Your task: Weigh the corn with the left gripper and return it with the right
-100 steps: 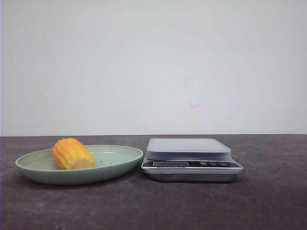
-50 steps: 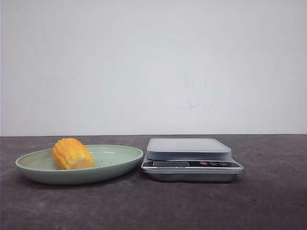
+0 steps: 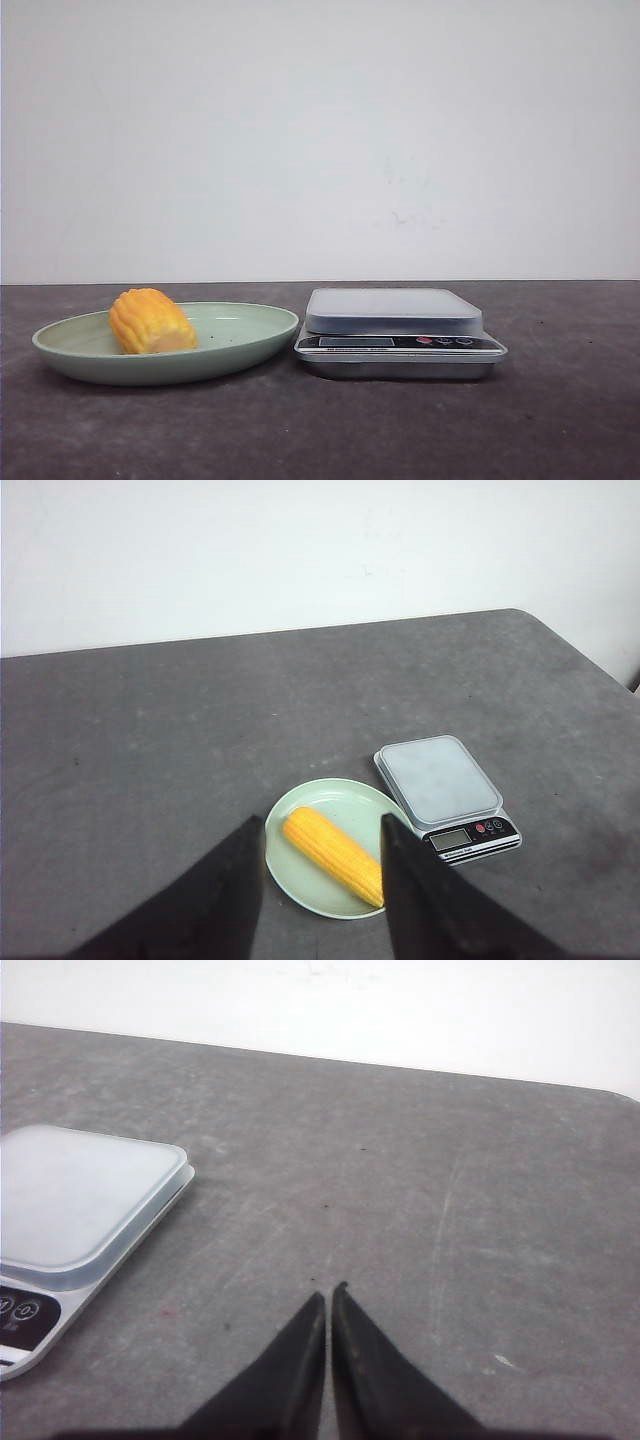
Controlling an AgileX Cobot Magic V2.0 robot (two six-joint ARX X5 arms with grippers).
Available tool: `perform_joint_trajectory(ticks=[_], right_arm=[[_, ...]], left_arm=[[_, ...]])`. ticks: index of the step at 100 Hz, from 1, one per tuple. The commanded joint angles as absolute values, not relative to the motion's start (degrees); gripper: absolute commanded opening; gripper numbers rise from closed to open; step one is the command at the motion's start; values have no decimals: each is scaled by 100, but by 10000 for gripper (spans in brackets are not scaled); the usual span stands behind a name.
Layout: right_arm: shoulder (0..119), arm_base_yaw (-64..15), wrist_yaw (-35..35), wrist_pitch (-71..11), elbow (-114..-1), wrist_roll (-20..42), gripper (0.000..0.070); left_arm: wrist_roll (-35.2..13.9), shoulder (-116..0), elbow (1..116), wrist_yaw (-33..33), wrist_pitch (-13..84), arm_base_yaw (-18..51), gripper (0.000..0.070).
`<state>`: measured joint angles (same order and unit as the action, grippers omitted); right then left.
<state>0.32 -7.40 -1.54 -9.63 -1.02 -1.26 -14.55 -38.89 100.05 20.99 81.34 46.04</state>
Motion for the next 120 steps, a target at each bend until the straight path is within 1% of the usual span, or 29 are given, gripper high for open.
perform_joint_trajectory(ticks=[1,18,26,33,45,61,66,77,84,101,112,120], right_arm=[[21,-735,-150,-899,-75,-154,7],[21,-735,-150,-899,-75,-154,7],[21,-735,-150,-899,-75,-154,7],[21,-735,-150,-899,-75,-154,7],[21,-735,-150,-899,-75,-154,7],[21,-735,-150,-899,-75,-154,7],[21,-735,-150,-899,-75,-154,7],[21,-735,-150,-899,-75,-154,7],[21,-735,-150,-899,-75,-154,7],[21,-735,-150,-899,-75,-154,7],[21,-735,-150,-899,-75,-154,7],[21,-735,-150,-899,-75,-154,7]], left_arm=[[-1455,-3927,10132,2119,8265,4648,190],[-1293,-3927,10114,2119,8123,4410,190],[-1253,-3863,9963,2112,7673,4294,190],[-1131,-3734,9588,2045,7107,4206,190],[-963,-3321,8401,1629,5990,3929,190],[-1031,-2456,6217,637,4283,3269,190],[-1234,-2145,5511,287,3660,3026,190],[-2084,-1446,4099,-246,2224,2493,190],[-2257,-1098,3505,-294,1765,2246,190],[-2259,-567,2351,-279,996,1754,190],[-2189,-482,1688,-281,432,1566,190],[-2058,-473,1306,-276,248,1459,190]])
